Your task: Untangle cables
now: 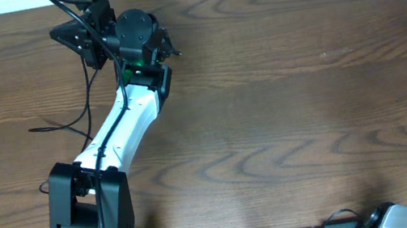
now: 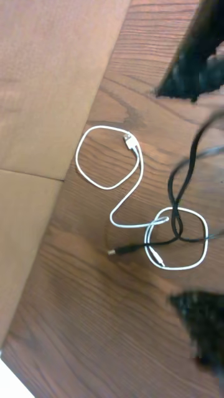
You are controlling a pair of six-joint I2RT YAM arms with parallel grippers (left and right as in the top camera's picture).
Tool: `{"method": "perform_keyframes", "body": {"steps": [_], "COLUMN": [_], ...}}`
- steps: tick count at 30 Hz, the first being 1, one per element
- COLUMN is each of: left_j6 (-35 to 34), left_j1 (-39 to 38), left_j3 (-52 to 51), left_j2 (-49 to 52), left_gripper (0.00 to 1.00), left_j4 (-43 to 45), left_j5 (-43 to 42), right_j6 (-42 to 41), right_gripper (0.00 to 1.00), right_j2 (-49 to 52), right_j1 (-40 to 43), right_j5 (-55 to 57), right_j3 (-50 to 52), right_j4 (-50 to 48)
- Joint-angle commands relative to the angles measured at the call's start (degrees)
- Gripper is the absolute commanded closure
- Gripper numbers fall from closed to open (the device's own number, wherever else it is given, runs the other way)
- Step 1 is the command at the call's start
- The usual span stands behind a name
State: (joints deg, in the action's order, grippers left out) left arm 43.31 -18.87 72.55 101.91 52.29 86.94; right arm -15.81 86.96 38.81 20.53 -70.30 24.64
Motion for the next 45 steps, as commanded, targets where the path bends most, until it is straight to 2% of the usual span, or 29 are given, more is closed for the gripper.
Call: {"method": "perform_keyframes", "body": {"steps": [1, 4, 11, 19, 24, 31, 35, 39, 45], "left_j6": [-0.92, -0.92, -0.96, -1.84, -1.84, -1.77, -1.55, -1.05, 7.02], "left_j1": [-0.24, -0.24, -0.24, -1.05, -3.5, -7.19, -7.02, -5.81, -4.52], "left_j3": [-0.13, -0.13, -0.13, -0.13, -0.11, -0.09, 0.63, 2.08, 5.53], "left_j2": [0.55, 0.55, 0.55, 0.55, 0.55, 0.52, 0.39, -0.85, -2.97], "left_gripper": [0.92, 0.92, 0.92, 0.92, 0.92, 0.92, 0.92, 0.92, 0.92], "left_j4": [0.24, 0.24, 0.26, 0.28, 1.16, 7.63, 8.52, 8.5, 8.46], "left_j5": [2.97, 2.97, 2.97, 2.97, 2.97, 2.97, 2.97, 2.97, 2.99], "right_j6": [0.46, 0.42, -1.51, -1.49, -2.64, -2.8, -2.84, -3.1, -3.74], "right_gripper": [0.01, 0.01, 0.01, 0.01, 0.01, 0.01, 0.01, 0.01, 0.01], "right_j2": [-0.44, -0.46, -0.46, -0.46, -0.46, -0.42, -0.42, -0.39, -0.35], "right_j1": [-0.28, -0.46, -5.16, -21.68, -36.24, -55.84, -61.48, -63.43, -64.04], "right_j5": [-8.87, -22.62, -33.42, -33.55, -33.57, -32.06, -29.4, -29.46, -29.46], "right_j3": [0.13, 0.13, 0.13, 0.13, 0.13, 0.13, 0.13, 0.13, 0.15], "right_j4": [0.52, 0.92, 2.73, 5.7, 6.01, 5.6, 4.92, 4.74, 4.72]}}
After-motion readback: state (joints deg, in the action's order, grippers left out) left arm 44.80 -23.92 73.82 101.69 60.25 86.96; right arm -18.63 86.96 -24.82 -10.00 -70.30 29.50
